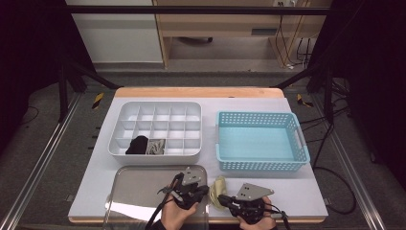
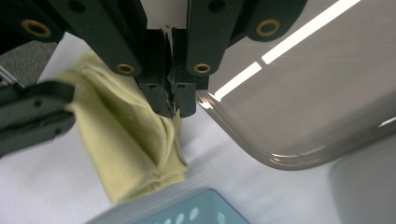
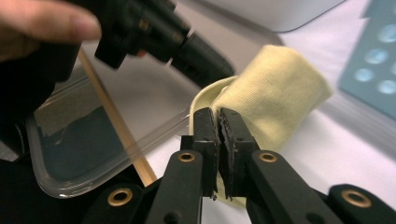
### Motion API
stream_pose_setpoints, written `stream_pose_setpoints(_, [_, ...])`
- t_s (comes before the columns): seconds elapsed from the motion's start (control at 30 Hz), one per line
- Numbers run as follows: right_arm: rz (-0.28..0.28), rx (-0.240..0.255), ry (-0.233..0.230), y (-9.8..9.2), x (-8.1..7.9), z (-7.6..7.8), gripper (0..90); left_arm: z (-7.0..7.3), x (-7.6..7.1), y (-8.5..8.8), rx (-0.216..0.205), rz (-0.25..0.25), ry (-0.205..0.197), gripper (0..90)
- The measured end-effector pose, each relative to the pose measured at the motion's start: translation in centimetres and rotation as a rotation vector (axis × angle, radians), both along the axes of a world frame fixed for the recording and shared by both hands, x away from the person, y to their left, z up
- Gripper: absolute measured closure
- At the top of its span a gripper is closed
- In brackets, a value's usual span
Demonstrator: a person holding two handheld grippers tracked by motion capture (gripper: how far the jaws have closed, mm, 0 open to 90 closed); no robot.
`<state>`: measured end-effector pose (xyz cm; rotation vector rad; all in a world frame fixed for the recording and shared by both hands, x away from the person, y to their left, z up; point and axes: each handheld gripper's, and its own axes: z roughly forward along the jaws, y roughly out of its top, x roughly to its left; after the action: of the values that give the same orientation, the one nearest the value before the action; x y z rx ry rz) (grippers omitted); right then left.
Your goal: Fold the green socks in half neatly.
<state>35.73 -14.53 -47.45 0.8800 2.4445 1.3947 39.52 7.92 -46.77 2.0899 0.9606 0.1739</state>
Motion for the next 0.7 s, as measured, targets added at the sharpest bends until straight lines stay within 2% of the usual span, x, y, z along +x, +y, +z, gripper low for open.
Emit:
stream_pose_setpoints(0.2, [0.021, -0.009, 0.024, 1.0, 0.3, -0.8, 85.5, 1.6, 0.5, 1.0, -0.064, 0.015, -0.047, 83.6])
stream_pose_setpoints(0.33, [0.020, -0.009, 0.028, 1.1, 0.3, -0.9, 85.4, 2.5, 0.6, 0.6, -0.080, 0.012, -0.083, 77.6])
stream_pose_setpoints(0.4, [0.019, -0.004, 0.028, 1.1, 0.3, -1.0, 85.4, 2.8, 0.5, 0.0, -0.087, -0.006, -0.107, 71.7])
stream_pose_setpoints(0.43, [0.021, -0.005, 0.027, 1.1, 0.2, -1.0, 85.5, 2.9, 0.5, -0.3, -0.084, -0.015, -0.122, 68.3])
stream_pose_setpoints(0.5, [0.021, -0.005, 0.025, 1.2, 0.2, -1.0, 85.4, 2.7, 0.5, -1.2, -0.057, -0.031, -0.121, 63.2])
stream_pose_setpoints(0.6, [0.021, -0.006, 0.023, 1.2, 0.2, -1.0, 85.4, 1.9, 1.1, -2.2, -0.012, -0.041, -0.086, 61.2])
stream_pose_setpoints(0.7, [0.021, -0.011, 0.021, 1.1, 0.1, -0.9, 85.4, 0.9, 1.6, -2.4, 0.029, -0.035, -0.061, 60.9])
